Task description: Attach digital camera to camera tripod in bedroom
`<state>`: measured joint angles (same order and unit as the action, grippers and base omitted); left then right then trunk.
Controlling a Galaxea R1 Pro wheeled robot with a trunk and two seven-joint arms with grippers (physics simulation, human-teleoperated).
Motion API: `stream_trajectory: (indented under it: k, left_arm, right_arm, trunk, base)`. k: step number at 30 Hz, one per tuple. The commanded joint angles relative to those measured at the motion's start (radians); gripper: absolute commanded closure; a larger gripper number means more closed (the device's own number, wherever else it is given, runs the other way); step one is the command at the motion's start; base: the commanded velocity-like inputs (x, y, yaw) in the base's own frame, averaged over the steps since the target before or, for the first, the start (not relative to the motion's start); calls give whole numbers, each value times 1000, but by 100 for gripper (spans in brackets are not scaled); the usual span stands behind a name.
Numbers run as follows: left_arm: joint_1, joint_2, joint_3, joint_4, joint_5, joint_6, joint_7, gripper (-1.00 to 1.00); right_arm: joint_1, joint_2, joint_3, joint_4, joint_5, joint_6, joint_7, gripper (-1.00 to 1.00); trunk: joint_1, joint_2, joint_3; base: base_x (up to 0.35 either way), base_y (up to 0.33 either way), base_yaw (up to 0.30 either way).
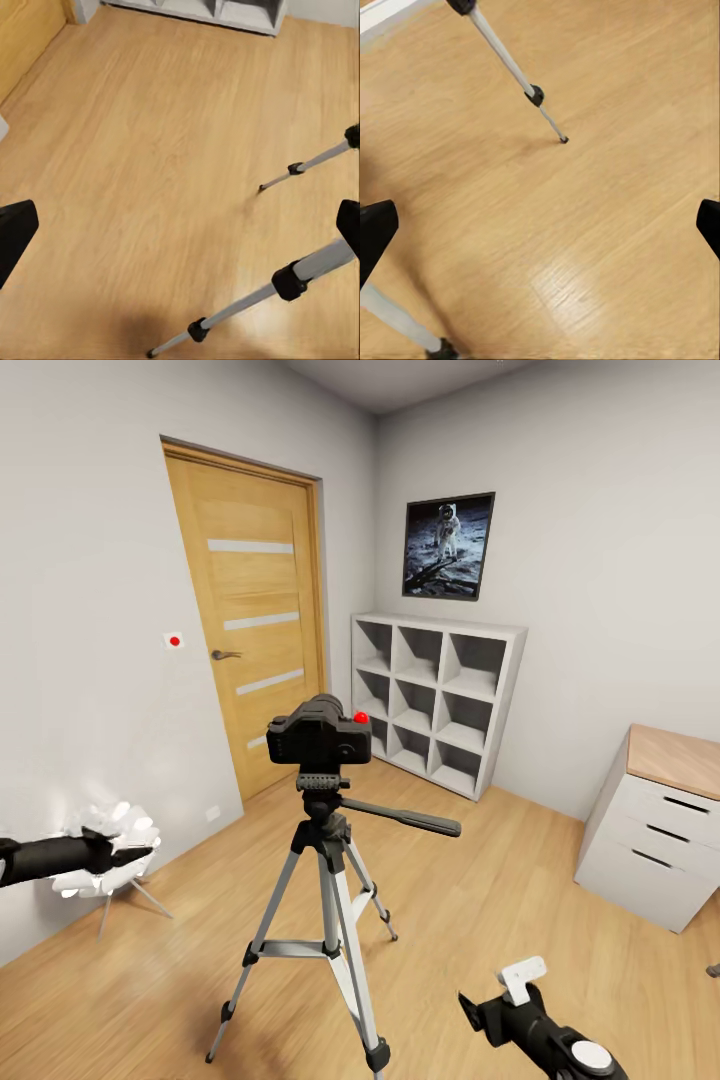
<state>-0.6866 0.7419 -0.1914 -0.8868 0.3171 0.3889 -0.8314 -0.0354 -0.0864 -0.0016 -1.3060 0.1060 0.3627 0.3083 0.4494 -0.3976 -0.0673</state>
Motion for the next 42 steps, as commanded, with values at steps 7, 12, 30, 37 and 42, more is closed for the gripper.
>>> stream_trajectory:
  k: [7, 12, 30, 37, 42]
  left_arm:
    - [297, -94, 150, 5, 128, -112, 27, -100]
    - [395, -110, 239, 8, 145, -113, 37, -100]
    - [438, -194, 277, 182, 147, -81, 48, -100]
    - [438, -283, 274, 332, 145, -48, 221, -100]
    - [438, -358, 272, 433, 145, -41, 463, -100]
  right_arm:
    - [-14, -9, -74, 217, 9, 5, -2, -100]
    - [-15, -11, -131, 294, 13, 5, -3, -100]
    - [-15, -101, -172, 450, 11, -11, 26, -100]
    - [-15, -110, -171, 587, 15, -14, 32, -100]
    - [-16, -108, -170, 721, 17, -11, 23, -100]
  trunk:
    - [1, -2, -2]
    - [1, -2, -2]
    - [1, -2, -4]
    - [1, -2, -4]
    - [1, -2, -4]
  base:
    - [0, 0, 0]
    - [0, 0, 0]
    - [0, 0, -15]
    - [0, 0, 0]
    - [0, 0, 0]
